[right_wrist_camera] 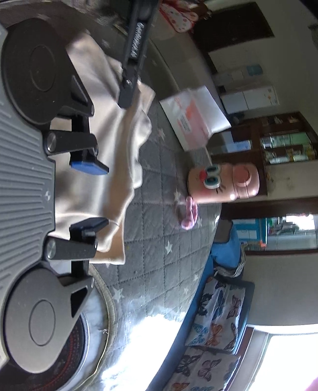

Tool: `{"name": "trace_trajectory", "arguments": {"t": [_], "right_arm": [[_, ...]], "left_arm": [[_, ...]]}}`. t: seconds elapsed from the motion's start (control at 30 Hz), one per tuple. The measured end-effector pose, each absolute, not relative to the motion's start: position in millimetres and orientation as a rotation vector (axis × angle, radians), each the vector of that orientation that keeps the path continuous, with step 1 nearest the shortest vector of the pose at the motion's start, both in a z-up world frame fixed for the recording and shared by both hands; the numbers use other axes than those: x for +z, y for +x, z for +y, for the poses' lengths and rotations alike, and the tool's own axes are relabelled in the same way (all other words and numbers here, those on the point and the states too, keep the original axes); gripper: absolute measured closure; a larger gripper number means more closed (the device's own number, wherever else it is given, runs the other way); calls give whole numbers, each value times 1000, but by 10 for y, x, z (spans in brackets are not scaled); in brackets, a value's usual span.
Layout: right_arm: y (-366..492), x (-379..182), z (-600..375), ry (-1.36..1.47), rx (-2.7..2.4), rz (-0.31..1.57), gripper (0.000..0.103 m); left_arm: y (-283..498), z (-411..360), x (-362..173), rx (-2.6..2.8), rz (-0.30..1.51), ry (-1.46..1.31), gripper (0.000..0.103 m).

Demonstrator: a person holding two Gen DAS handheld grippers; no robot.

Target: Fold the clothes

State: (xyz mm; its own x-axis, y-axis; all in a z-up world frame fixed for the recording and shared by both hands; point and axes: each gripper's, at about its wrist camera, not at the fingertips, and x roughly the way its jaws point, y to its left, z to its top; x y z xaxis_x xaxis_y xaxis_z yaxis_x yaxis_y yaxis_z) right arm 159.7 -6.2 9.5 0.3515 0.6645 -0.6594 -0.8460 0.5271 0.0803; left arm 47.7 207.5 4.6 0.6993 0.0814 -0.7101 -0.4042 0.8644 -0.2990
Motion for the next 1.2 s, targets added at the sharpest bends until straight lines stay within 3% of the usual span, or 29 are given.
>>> {"name": "trace_trajectory", "arguments": {"t": [0.5, 1.2], "right_arm": [[1281, -71, -443, -328, 992, 706, 63], [804, -28, -99, -409, 1094, 658, 63]], "left_arm": [[97, 1524, -44, 206, 756, -249, 70], [-276, 1527, -9, 206, 697, -265, 71]]}}
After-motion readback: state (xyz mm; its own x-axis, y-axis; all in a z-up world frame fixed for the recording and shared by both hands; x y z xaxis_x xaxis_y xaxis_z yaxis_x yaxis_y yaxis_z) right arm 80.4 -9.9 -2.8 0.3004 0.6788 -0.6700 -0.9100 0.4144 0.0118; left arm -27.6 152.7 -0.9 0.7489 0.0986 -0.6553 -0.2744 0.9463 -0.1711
